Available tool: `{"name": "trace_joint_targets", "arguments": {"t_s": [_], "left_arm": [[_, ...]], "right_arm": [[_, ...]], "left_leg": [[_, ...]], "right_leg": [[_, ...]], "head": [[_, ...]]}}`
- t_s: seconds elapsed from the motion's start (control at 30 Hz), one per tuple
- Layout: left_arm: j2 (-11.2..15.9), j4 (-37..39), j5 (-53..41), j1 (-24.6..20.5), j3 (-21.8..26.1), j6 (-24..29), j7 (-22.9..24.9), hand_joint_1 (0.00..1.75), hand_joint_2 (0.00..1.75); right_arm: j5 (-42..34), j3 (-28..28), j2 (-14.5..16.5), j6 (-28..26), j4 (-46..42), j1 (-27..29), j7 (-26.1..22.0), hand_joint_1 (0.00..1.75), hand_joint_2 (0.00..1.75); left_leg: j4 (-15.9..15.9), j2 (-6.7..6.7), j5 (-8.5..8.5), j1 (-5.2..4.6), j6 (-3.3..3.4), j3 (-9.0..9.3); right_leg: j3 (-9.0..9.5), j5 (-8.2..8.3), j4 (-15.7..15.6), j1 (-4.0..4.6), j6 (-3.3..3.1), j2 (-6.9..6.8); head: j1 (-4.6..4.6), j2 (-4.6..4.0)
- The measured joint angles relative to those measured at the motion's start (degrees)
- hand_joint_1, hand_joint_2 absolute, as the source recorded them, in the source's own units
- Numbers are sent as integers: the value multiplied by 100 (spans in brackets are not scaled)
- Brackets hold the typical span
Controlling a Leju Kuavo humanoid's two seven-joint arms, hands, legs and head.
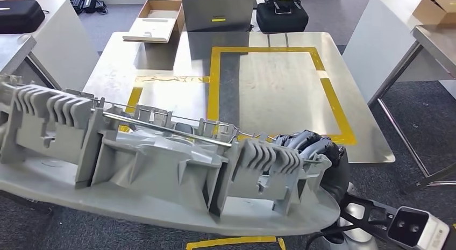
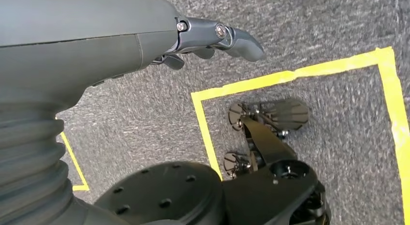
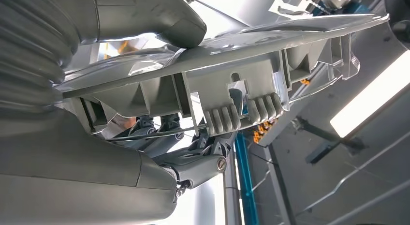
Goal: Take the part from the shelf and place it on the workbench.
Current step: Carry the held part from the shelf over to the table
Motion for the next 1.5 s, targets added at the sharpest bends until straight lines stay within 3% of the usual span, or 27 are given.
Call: {"name": "trace_joint_targets", "arguments": {"t_s": [0.07,0.17,0.2,0.23,0.3,0.33,0.37,0.43,0.53,0.6,0.67,0.7,0.73,0.77,0.83,0.9,1.07,1.17,1.3,1.5], "left_arm": [[-1,-3,0,-7,-1,1,-5,0,175],[7,-6,0,-10,-1,1,-21,0,175],[9,-6,0,-6,-1,0,-26,0,175],[10,-6,0,-3,-1,-2,-30,0,175],[9,-5,0,-4,-1,-7,-34,0,175],[7,-4,0,-7,-1,-10,-36,0,175],[6,-4,0,-12,-1,-12,-37,0,175],[8,-3,0,-15,-1,-14,-38,0,175],[16,-5,0,-19,-1,-14,-40,0,175],[20,-4,4,-24,-1,-16,-46,0,175],[20,-2,11,-14,-1,-19,-53,0,175],[22,-2,15,-3,-1,-19,-58,0,175],[26,-2,17,7,-1,-19,-64,0,175],[32,-3,21,16,-1,-19,-74,0,175],[42,-2,27,32,-1,-19,-100,0,175],[43,-1,31,45,-1,-20,-132,0,175],[39,-2,62,86,1,-20,-185,0,175],[44,-4,166,87,10,-19,-204,0,175],[45,-6,235,108,21,-18,-244,0,175],[49,-9,219,109,21,-36,-268,0,175]], "right_arm": [[0,-15,4,19,-3,-2,-4,175,175],[-1,-56,7,52,-6,7,-4,175,175],[-1,-72,7,60,-6,9,-2,175,175],[-3,-84,7,66,-6,9,-1,175,175],[-8,-98,7,67,-10,4,-2,175,175],[-9,-103,7,66,-13,0,-3,175,175],[-10,-108,8,65,-19,-5,-3,175,175],[-13,-120,9,64,-28,-8,-3,175,175],[-23,-129,11,80,-49,2,-2,175,175],[-28,-129,24,97,-69,9,-7,175,175],[-4,-130,38,96,-80,34,-8,175,175],[20,-130,42,87,-80,55,-6,175,175],[51,-130,42,71,-80,74,-4,175,175],[93,-130,42,36,-82,87,-3,175,175],[206,-129,42,-84,-89,91,-4,175,175],[408,-121,39,-357,-105,81,-7,175,175],[1317,3,-180,-1827,-157,59,1,175,175],[2149,178,-426,-2767,-274,175,54,175,175],[3390,567,-800,-3834,-598,572,484,175,175],[4225,972,-1064,-4442,-658,894,1285,175,175]], "left_leg": [[-23,-7,-28,17,58,78],[-26,-10,-107,14,87,138],[-25,-13,-140,13,83,169],[-25,-16,-176,13,74,213],[-26,-21,-255,13,50,318],[-26,-23,-291,9,30,365],[-33,-23,-325,5,1,392],[-21,-19,-335,-6,-80,447],[211,0,-403,-18,-172,435],[720,9,-691,-16,-194,185],[1342,9,-991,-12,-217,-208],[1498,9,-1013,-11,-226,-350],[1464,9,-904,-11,-229,-407],[1217,10,-665,-10,-227,-364],[471,12,-151,-14,-205,-161],[44,15,20,-32,-149,-42],[-11,-18,33,-35,-75,-23],[-12,-22,8,-38,-37,-21],[-11,-20,-12,-41,-7,-19],[-12,-14,-13,-43,-4,-4]], "right_leg": [[-213,-124,409,-19,61,-6],[-895,-473,1373,-50,132,-8],[-1040,-470,1478,-53,136,-8],[-1082,-332,1378,-54,129,-8],[-891,211,685,-40,73,-12],[-768,370,335,-19,36,-19],[-677,418,98,2,-1,-23],[-607,369,-58,29,-67,-22],[-452,433,-130,-6,-176,-16],[-358,380,-146,-15,-236,-24],[-303,319,-142,-5,-264,-16],[-272,292,-139,-2,-266,-10],[-230,259,-134,-2,-261,-3],[-180,222,-128,-5,-252,2],[-88,138,-114,-7,-218,0],[-66,76,-98,3,-163,-4],[-44,33,-116,40,-210,-20],[-15,27,-171,39,-184,-27],[5,21,-208,35,-98,-29],[10,21,-217,31,-41,-27]], "head": [[19,0],[45,0],[49,0],[54,0],[66,0],[73,0],[81,0],[90,0],[68,0],[42,0],[23,0],[21,0],[17,0],[14,0],[5,0],[-8,0],[-7,0],[1,0],[10,0],[14,0]]}}
